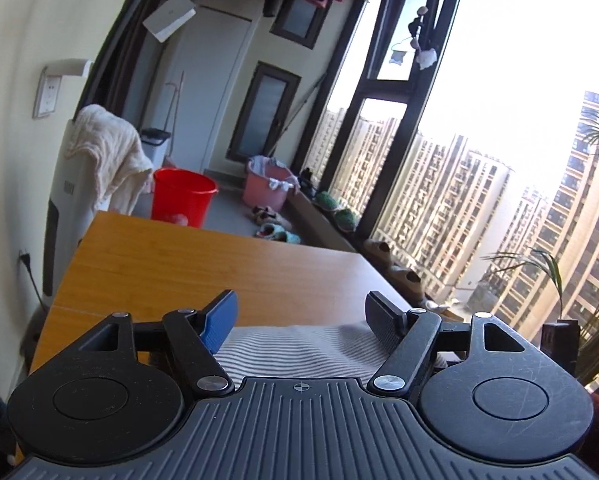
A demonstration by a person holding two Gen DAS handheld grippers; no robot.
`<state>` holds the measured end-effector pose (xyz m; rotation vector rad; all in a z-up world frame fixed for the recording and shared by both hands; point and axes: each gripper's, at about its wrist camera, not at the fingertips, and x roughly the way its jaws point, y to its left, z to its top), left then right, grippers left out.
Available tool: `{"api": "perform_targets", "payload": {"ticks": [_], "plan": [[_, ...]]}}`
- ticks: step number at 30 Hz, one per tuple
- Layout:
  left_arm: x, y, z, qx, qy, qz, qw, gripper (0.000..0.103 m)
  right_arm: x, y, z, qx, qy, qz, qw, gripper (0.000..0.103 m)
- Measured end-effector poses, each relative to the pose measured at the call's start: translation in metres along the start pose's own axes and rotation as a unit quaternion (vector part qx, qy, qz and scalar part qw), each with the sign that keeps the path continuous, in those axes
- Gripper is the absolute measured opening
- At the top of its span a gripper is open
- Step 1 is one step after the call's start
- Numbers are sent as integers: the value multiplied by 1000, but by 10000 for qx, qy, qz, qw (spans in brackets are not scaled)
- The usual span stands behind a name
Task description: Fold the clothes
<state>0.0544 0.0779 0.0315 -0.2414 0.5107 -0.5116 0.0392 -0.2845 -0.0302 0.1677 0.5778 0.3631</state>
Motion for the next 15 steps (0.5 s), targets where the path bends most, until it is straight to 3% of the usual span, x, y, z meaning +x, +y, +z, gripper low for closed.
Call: {"api": "perform_targets", "payload": {"ticks": [3,5,7,10,12,15], "plan": [[40,0,-35,37,760,125,9970,72,-10,7,3,-215,-93,-67,9997,55],[45,4,-51,299,632,206,9973,70,-17,13,9,-375,-210,-137,9990,55],[45,8,-50,281,559,186,9979,70,-30,22,20,-497,-616,-100,9968,55],[49,12,-46,223,551,178,9981,70,-45,36,39,-454,-1141,404,9916,55],[51,12,-45,221,539,211,9981,70,-32,37,39,-225,-785,723,9940,55],[47,11,-49,242,498,196,9983,73,-1,32,13,-104,-45,332,9994,51]]}}
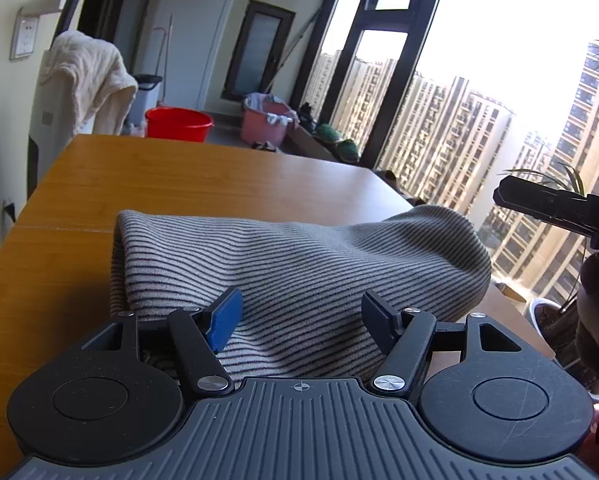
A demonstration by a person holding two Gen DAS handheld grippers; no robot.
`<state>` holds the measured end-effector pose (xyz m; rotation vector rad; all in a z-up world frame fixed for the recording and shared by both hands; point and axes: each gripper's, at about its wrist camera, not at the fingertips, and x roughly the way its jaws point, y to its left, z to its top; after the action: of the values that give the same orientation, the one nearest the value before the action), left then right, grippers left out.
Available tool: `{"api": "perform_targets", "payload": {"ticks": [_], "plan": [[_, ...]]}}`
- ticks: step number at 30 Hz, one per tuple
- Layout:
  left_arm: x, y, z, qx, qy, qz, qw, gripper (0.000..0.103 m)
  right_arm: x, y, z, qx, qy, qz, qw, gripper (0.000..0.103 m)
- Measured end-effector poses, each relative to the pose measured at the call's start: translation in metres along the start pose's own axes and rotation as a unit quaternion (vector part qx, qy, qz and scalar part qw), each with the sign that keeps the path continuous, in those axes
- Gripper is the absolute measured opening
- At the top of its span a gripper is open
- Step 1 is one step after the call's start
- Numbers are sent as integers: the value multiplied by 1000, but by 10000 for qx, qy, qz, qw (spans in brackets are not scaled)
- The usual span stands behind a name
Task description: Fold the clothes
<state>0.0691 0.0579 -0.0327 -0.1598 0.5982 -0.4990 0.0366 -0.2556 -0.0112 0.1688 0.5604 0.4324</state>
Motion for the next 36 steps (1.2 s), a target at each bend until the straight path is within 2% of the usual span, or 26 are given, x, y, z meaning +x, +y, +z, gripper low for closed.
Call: {"api": "perform_targets", "payload": {"ticks": [2,5,11,13,16,18,21,24,26,29,32,36], "plan": [[-3,1,-4,18,-41,-75,10000,73,0,4,-15,-198,-109,-167,9996,50],[-6,2,-8,-7,-77,-200,9998,73,-2,4,-15,13,-148,-174,9997,50],[11,5,-3,324,-112,-51,9994,75,17,5,-14,-376,-310,-403,9980,50],[21,13,2,237,-100,-29,9997,75,24,1,-11,-304,-297,-435,9982,50],[30,28,12,-198,61,-35,9998,76,17,2,-10,-298,-220,-395,9985,49],[24,30,13,-274,134,-77,9995,75,7,7,-15,-544,-246,-420,9973,50],[-1,18,3,149,100,21,9998,74,-1,24,-24,-1169,-280,-584,9910,50],[-27,6,-1,342,-11,45,9994,78,-6,31,-21,-1347,-338,-682,9880,54],[-45,4,4,227,-240,135,9994,85,-10,28,-15,-1138,-422,-739,9899,61],[-65,13,8,-117,-522,611,9967,87,-11,13,-9,-644,-418,-849,9934,65],[-62,28,4,-493,-290,762,9955,88,0,-15,-12,298,-21,-584,9978,70],[-36,38,-10,-880,324,669,9933,86,10,-45,-24,1346,340,-62,9903,72]]}}
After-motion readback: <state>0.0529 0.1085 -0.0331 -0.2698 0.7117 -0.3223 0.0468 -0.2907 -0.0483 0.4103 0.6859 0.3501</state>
